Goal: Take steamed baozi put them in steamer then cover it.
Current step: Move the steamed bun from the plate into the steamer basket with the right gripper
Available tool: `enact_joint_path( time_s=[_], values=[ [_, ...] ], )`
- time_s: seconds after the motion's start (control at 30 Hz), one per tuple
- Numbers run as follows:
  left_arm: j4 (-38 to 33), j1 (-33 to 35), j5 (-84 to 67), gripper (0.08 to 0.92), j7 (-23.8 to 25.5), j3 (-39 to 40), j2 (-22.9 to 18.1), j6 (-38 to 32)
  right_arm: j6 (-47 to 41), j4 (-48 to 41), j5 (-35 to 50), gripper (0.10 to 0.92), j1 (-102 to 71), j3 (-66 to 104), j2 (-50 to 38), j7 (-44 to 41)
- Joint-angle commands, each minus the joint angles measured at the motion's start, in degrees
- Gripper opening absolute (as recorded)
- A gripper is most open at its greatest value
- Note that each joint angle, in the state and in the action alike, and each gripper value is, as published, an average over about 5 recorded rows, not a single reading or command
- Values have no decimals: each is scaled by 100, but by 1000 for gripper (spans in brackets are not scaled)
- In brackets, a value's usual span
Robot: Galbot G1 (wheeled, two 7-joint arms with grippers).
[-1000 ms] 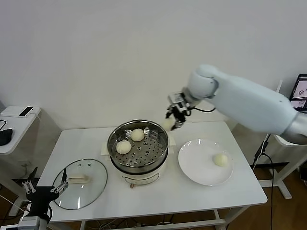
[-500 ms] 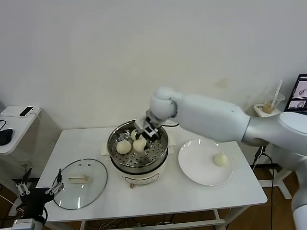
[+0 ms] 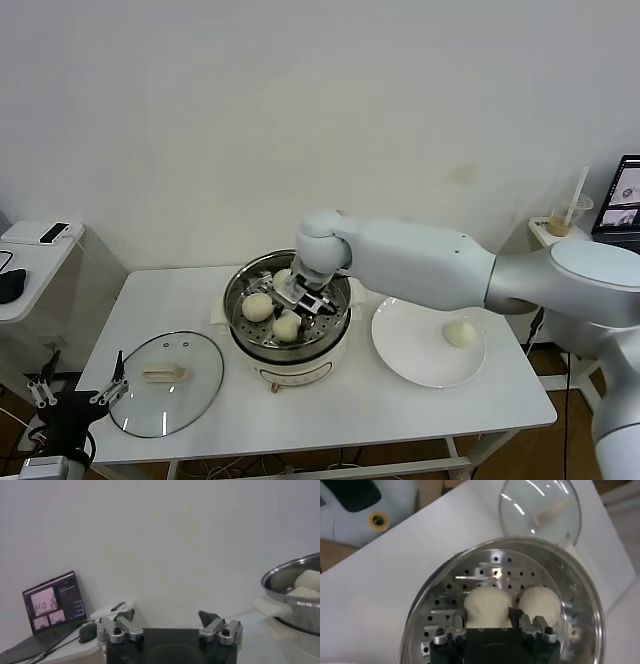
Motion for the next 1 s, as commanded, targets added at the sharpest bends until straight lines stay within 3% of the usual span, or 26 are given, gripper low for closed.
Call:
enact_joint_path(
  time_s=[0.03,0.27,0.63,0.8,1.0],
  values=[
    [5,-4,-10,823,1,-15,9,1,407,-5,-122,551,-31,-85,89,-31],
    [8,-23,-19,823,-1,-13,8,1,464,-1,-108,567,31,-116,67,-212],
    [-36,-28,-15,823,-3,-6,18,15,483,-72,103,813,192,31,-16,-133],
    [-4,-41,-17,823,0,-26,77,19,249,-162,192,822,294,266,-113,-93],
    [115,-80,-73,823,9,-27,186,35,-799,-181,271,823,511,756,-534,-340]
  ],
)
